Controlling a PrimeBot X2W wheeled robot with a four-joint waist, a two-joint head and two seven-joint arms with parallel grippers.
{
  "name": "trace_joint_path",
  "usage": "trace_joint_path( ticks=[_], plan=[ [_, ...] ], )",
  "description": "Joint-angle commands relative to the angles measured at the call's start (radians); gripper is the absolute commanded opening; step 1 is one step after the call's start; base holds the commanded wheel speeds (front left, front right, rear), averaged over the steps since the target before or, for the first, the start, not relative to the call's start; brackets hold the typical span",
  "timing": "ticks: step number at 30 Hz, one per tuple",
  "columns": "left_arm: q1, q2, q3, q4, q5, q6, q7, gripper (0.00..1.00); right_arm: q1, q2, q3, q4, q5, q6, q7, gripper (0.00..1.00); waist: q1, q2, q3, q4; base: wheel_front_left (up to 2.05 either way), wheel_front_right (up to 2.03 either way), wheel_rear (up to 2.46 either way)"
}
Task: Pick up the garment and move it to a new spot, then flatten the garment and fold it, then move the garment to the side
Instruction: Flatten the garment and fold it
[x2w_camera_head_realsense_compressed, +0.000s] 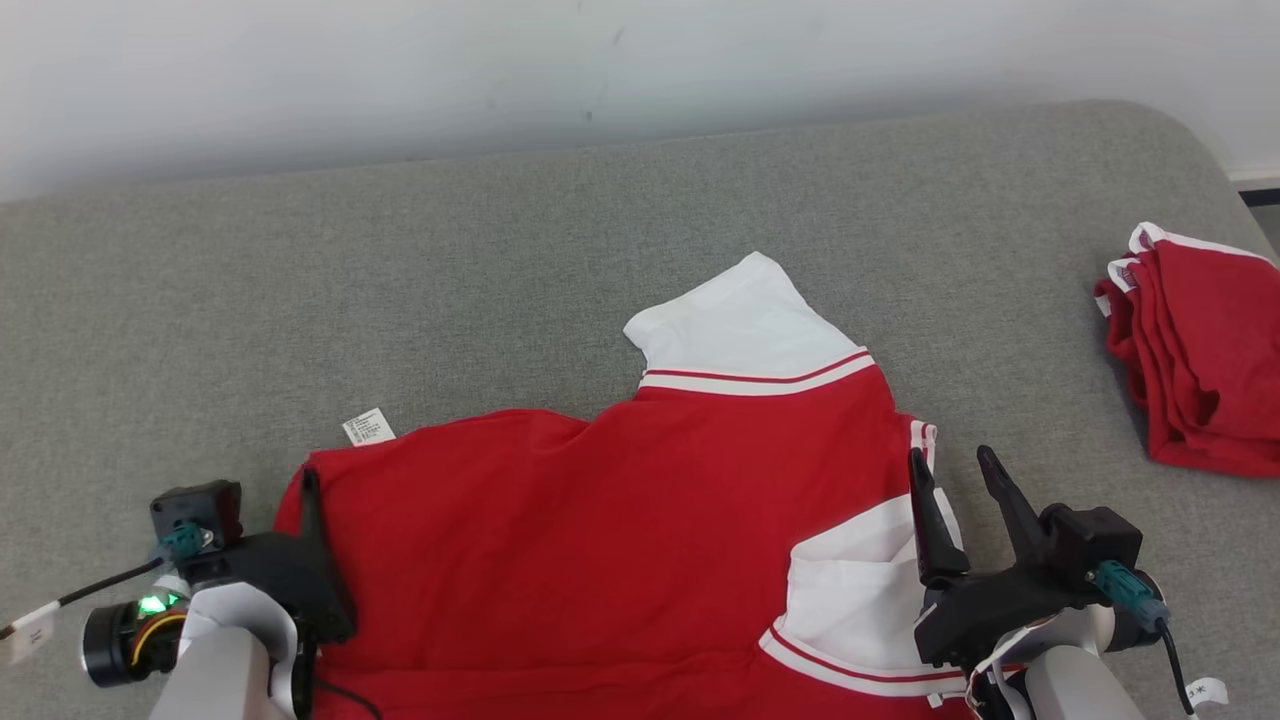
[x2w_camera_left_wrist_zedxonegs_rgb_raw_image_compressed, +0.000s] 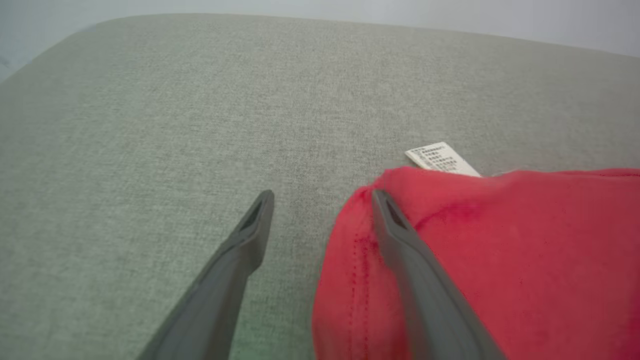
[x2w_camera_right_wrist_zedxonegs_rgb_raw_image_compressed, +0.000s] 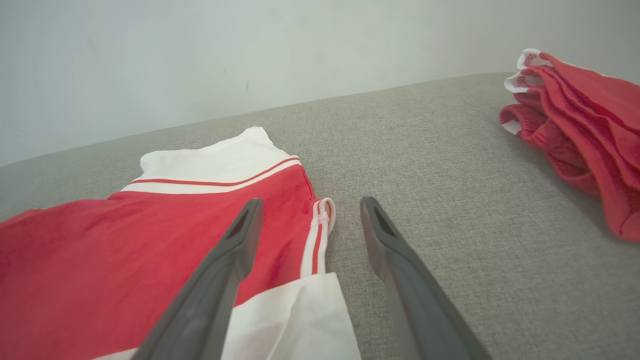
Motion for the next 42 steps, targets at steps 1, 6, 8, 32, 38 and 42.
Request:
trace_joint_path(
  ticks=[1, 6, 8, 32, 38, 42],
  plan=[
    [-0.018, 0.002, -0.006, 0.029, 0.0, 0.0, 0.013, 1.0, -0.002, -0.001, 0.0, -0.002, 0.003, -0.002, 0.0, 1.0, -0.0001, -0.0002, 0.001, -0.001, 0.0, 0.0, 0.0],
    [-0.051, -0.005, -0.03, 0.088, 0.006, -0.016, 0.019, 1.0, -0.004, -0.003, -0.005, -0.002, 0.001, -0.002, 0.0, 1.0, -0.0001, -0.0002, 0.007, 0.004, 0.0, 0.0, 0.0],
    [-0.06, -0.007, -0.041, 0.103, 0.009, -0.022, 0.012, 1.0, -0.006, -0.005, -0.007, -0.003, 0.001, -0.002, 0.0, 1.0, -0.0001, -0.0002, 0.008, 0.008, 0.0, 0.0, 0.0],
    [-0.11, -0.036, -0.142, 0.138, 0.049, 0.035, -0.061, 0.0, -0.324, -0.163, 0.128, 0.133, 0.029, -0.002, 0.032, 1.0, -0.0001, -0.0002, 0.048, 0.094, 0.0, 0.0, 0.0],
    [-0.099, -0.053, -0.156, 0.039, 0.046, 0.043, -0.063, 0.0, -0.492, -0.207, 0.245, 0.267, 0.066, -0.002, 0.162, 1.0, -0.0001, -0.0002, 0.08, 0.149, 0.0, 0.0, 0.0],
    [-0.1, -0.064, -0.177, -0.022, 0.044, 0.043, -0.063, 0.0, -0.588, -0.227, 0.319, 0.35, 0.092, -0.002, 0.263, 1.0, -0.0001, -0.0002, 0.112, 0.185, 0.0, 0.0, 0.0]
  ],
)
